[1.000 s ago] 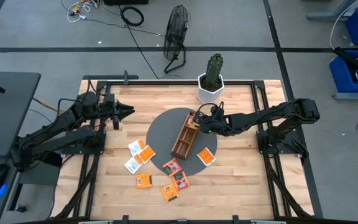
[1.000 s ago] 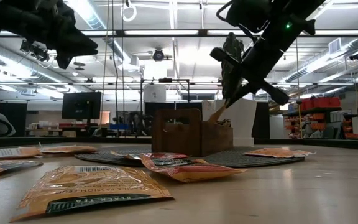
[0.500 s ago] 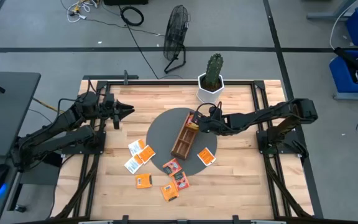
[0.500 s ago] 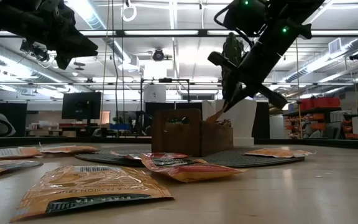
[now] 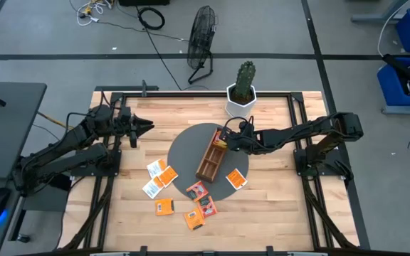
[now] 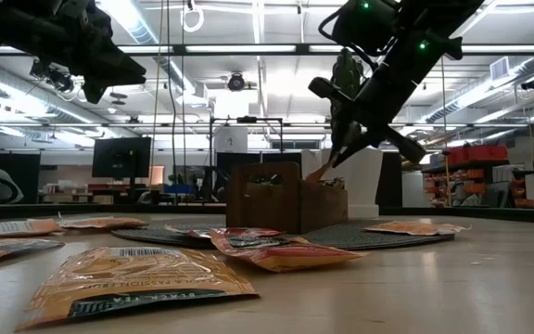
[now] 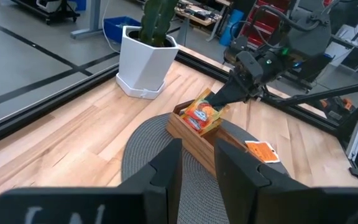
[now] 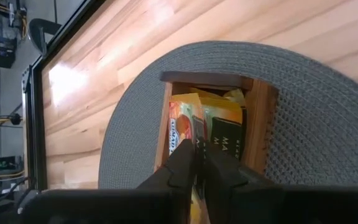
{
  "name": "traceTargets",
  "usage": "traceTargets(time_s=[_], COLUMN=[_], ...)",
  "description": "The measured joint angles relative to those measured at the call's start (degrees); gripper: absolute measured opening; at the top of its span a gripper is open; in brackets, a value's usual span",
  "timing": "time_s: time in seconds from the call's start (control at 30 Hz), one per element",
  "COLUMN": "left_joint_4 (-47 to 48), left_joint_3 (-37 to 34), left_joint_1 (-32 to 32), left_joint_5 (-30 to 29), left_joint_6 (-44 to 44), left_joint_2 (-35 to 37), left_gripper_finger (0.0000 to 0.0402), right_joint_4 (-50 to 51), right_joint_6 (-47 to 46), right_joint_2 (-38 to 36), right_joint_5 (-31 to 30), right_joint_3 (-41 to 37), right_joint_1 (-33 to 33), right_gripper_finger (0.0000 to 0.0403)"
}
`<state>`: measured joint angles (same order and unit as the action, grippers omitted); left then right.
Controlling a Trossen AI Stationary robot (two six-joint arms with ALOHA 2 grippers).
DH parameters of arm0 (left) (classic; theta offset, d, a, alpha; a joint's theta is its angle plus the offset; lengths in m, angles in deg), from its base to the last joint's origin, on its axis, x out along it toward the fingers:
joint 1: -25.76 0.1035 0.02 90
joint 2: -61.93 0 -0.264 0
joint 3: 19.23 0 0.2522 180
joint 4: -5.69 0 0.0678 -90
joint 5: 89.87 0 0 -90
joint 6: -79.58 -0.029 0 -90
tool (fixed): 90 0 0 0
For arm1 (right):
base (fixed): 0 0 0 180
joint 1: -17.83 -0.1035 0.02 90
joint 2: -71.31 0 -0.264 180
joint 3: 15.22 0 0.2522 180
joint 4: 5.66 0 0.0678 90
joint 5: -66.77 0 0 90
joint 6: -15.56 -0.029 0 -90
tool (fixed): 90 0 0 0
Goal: Pick & Place Tea
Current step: Put the orange tea bag into the top section of the wooden organizer, then put the white tea bag into the middle section of the wooden organizer
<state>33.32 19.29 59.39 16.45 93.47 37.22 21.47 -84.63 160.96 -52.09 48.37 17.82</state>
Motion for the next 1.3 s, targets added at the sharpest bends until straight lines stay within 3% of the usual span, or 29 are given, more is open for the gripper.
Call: traceTargets(time_s=[0.53,0.97,1.1,1.3], left_joint_4=[0.20,0.30,0.26,0.23], left_joint_3=[0.02,0.04,0.04,0.04], left_joint_1=[0.02,0.00,0.02,0.02], left_joint_5=[-0.21,-0.23,-0.22,-0.23], left_joint_6=[0.07,-0.15,-0.73,-1.05], left_joint_2=[-0.02,0.00,-0.02,-0.02], left_gripper_finger=[0.0096,0.0096,0.0096,0.0096], right_joint_4=[-0.35,5.61,6.03,6.44], right_joint_6=[0.82,6.80,15.07,22.78], right_joint_2=[-0.48,-6.27,-7.81,-8.20], right_joint_5=[-1.44,-5.48,-1.03,15.66], right_joint_3=[0.00,-0.07,-0.07,-0.04], right_joint_1=[-0.10,-0.39,-1.13,-3.01], right_gripper_finger=[0.0102,0.0142,0.0143,0.0141])
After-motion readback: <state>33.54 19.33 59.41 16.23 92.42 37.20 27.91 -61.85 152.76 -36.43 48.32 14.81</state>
